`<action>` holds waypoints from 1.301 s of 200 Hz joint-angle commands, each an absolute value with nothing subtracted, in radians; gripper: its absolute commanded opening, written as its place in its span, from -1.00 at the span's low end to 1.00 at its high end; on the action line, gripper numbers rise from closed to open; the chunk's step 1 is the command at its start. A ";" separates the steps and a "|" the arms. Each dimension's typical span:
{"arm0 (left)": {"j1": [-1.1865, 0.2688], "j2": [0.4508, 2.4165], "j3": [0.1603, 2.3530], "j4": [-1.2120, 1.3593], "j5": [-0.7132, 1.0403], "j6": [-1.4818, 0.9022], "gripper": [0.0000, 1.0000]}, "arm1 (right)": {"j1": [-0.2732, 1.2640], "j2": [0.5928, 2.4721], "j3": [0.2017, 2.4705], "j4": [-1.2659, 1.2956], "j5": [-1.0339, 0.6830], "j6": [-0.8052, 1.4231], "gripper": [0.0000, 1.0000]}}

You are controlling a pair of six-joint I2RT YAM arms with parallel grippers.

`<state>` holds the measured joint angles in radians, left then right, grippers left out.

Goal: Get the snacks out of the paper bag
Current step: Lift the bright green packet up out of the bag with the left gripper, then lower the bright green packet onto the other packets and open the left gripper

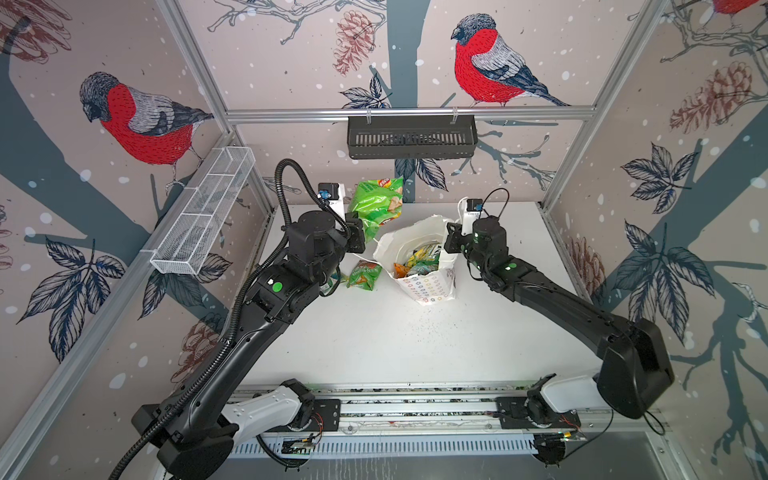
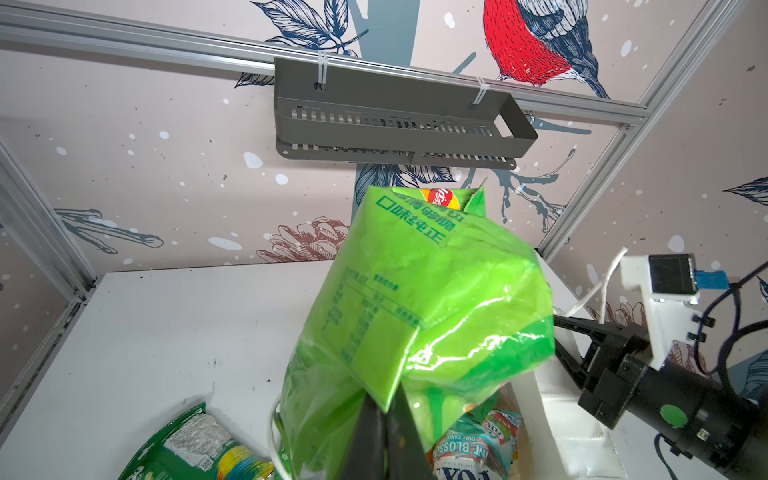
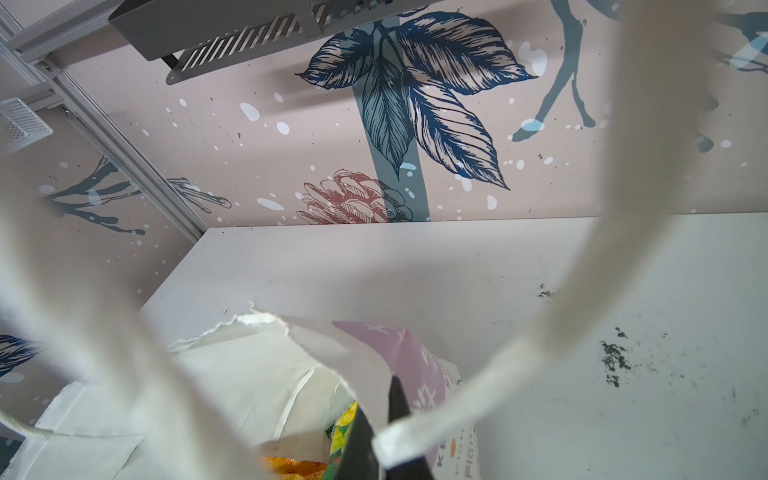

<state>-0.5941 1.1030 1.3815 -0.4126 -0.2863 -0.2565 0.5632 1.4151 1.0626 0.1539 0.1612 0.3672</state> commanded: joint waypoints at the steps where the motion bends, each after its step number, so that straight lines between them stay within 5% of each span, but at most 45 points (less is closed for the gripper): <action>1: -0.558 1.101 1.391 -0.428 -0.262 -0.243 -1.00 | 0.554 1.409 1.068 0.182 0.181 0.350 -1.00; 73: -0.311 1.131 1.395 -0.439 -0.091 -0.253 -1.00 | 0.534 1.349 1.033 0.160 0.218 0.333 -1.00; 164: -0.169 1.131 1.323 -0.317 0.065 -0.369 -1.00 | 0.509 1.328 0.984 0.155 0.210 0.343 -1.00; 260: -0.168 1.120 1.219 -0.274 -0.045 -0.369 -1.00 | 0.489 1.267 0.934 0.143 0.209 0.341 -1.00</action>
<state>-0.1699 1.1336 1.2613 -0.3405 -0.0040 -0.3599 0.4934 1.2842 0.9443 0.1188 0.2085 0.3595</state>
